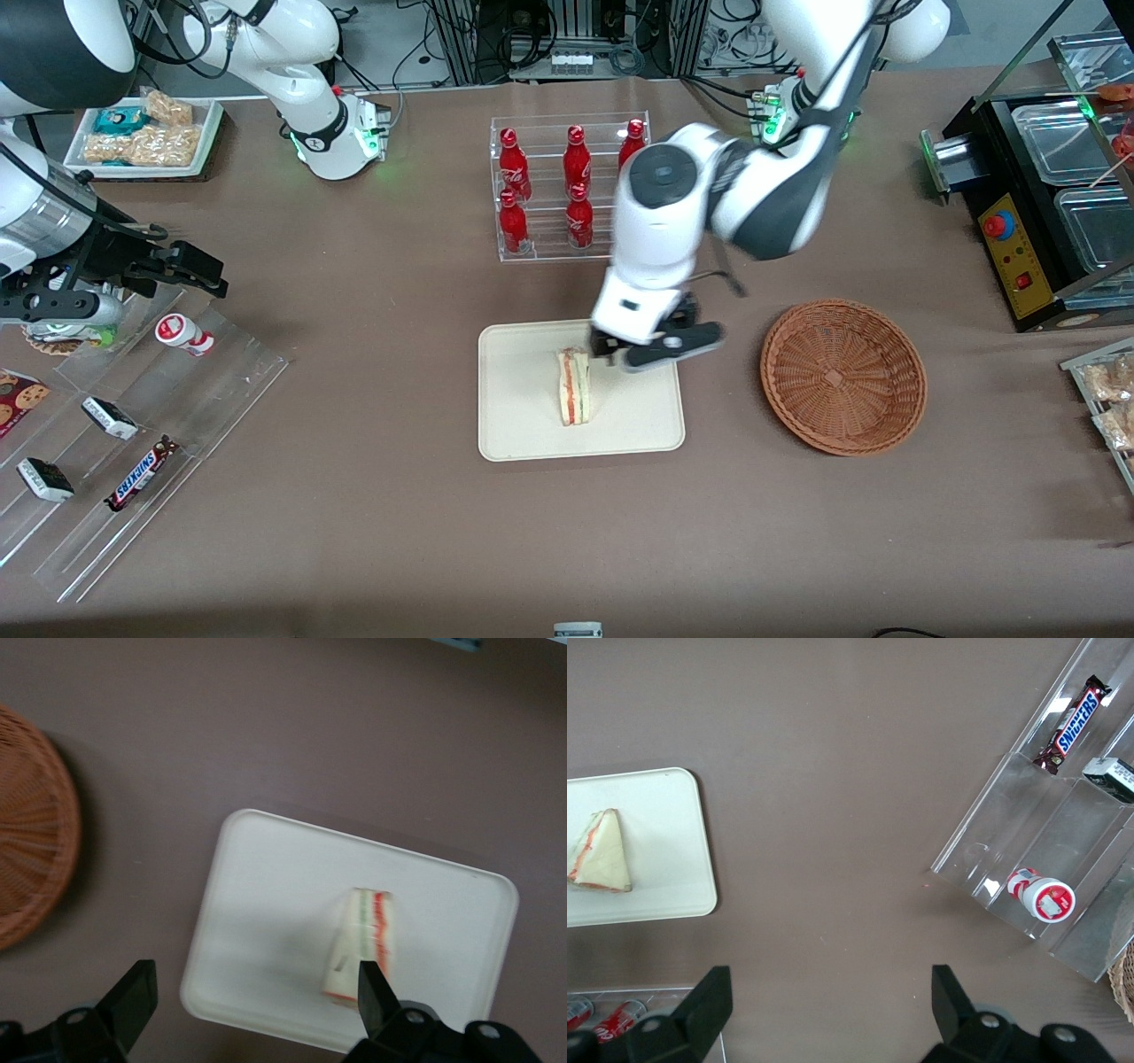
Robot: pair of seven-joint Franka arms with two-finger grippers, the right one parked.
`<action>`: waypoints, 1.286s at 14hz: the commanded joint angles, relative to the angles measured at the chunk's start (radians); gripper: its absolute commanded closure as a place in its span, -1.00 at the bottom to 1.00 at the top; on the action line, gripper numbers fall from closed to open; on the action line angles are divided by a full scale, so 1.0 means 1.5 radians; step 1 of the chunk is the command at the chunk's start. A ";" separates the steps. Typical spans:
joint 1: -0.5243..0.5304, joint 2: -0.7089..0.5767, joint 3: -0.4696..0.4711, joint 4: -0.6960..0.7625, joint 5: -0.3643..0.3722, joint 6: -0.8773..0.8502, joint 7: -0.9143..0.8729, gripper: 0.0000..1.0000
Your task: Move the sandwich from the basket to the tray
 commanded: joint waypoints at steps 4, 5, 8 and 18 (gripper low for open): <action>0.160 -0.136 -0.004 -0.152 -0.011 -0.031 0.207 -1.00; 0.190 -0.161 -0.004 -0.180 -0.019 -0.033 0.254 -1.00; 0.276 -0.218 -0.004 -0.223 -0.022 -0.077 0.407 -1.00; 0.440 -0.286 -0.047 -0.126 -0.017 -0.191 0.698 -1.00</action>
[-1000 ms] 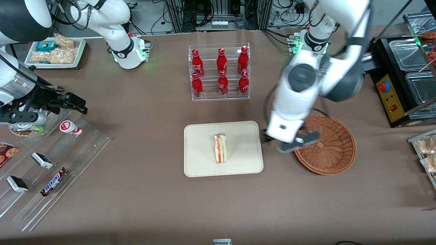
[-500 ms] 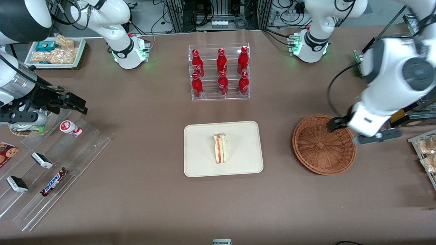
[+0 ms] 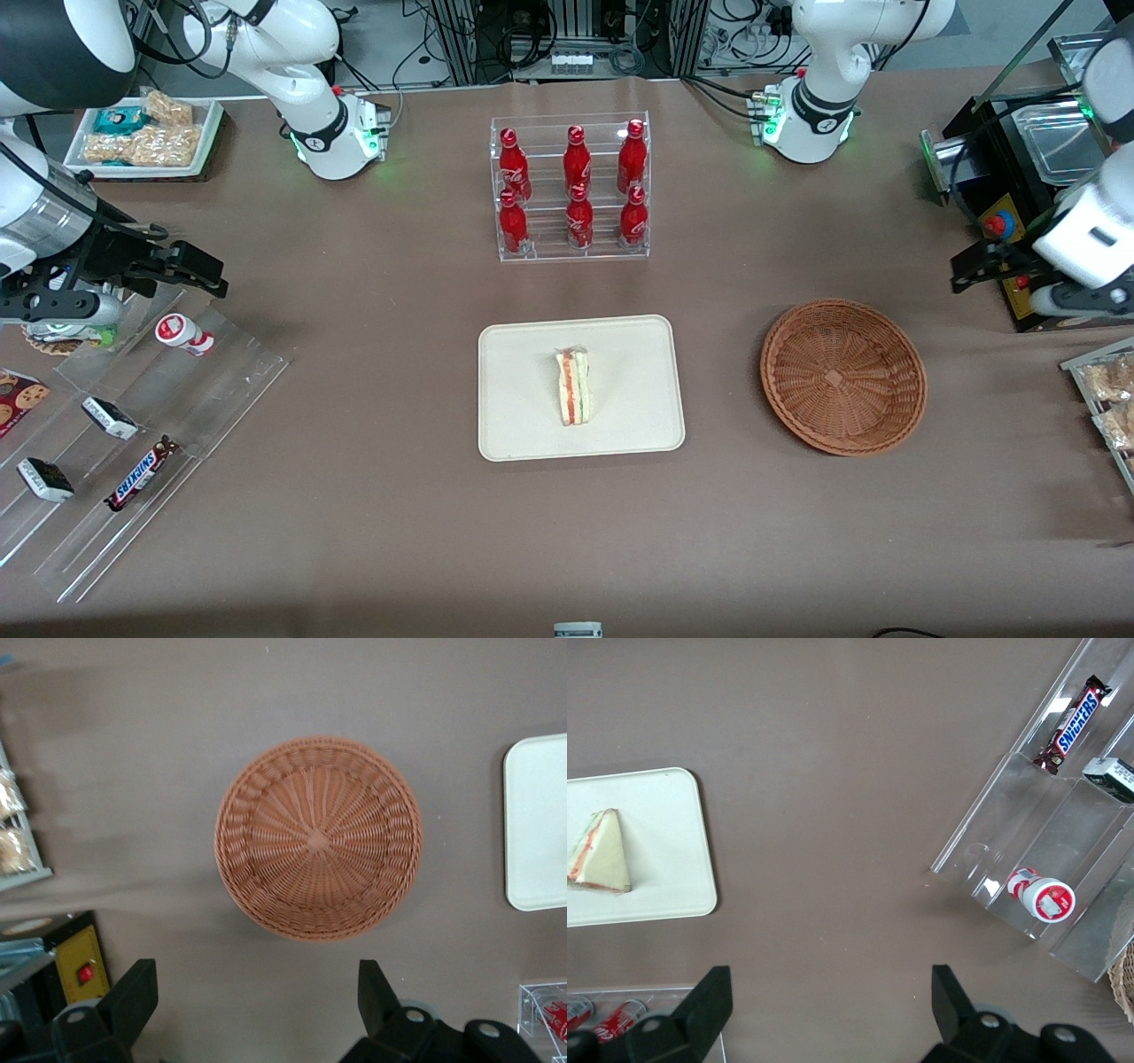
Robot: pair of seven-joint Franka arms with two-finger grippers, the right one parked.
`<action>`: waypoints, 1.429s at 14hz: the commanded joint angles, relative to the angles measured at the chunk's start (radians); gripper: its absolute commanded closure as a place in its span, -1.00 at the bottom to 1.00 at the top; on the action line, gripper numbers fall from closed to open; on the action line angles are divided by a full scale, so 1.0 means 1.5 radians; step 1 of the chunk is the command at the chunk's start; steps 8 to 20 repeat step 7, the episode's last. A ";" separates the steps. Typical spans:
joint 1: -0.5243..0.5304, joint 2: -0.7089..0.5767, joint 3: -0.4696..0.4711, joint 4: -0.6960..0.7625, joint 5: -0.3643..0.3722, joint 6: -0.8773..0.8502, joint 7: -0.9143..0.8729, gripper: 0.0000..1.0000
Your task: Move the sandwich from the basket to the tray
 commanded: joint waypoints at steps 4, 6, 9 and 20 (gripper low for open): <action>0.014 0.004 -0.017 0.063 0.002 -0.014 0.018 -1.00; 0.015 0.009 -0.017 0.066 0.000 -0.012 0.020 -1.00; 0.021 0.012 -0.018 0.067 -0.003 -0.011 0.013 -1.00; 0.021 0.012 -0.018 0.067 -0.003 -0.011 0.013 -1.00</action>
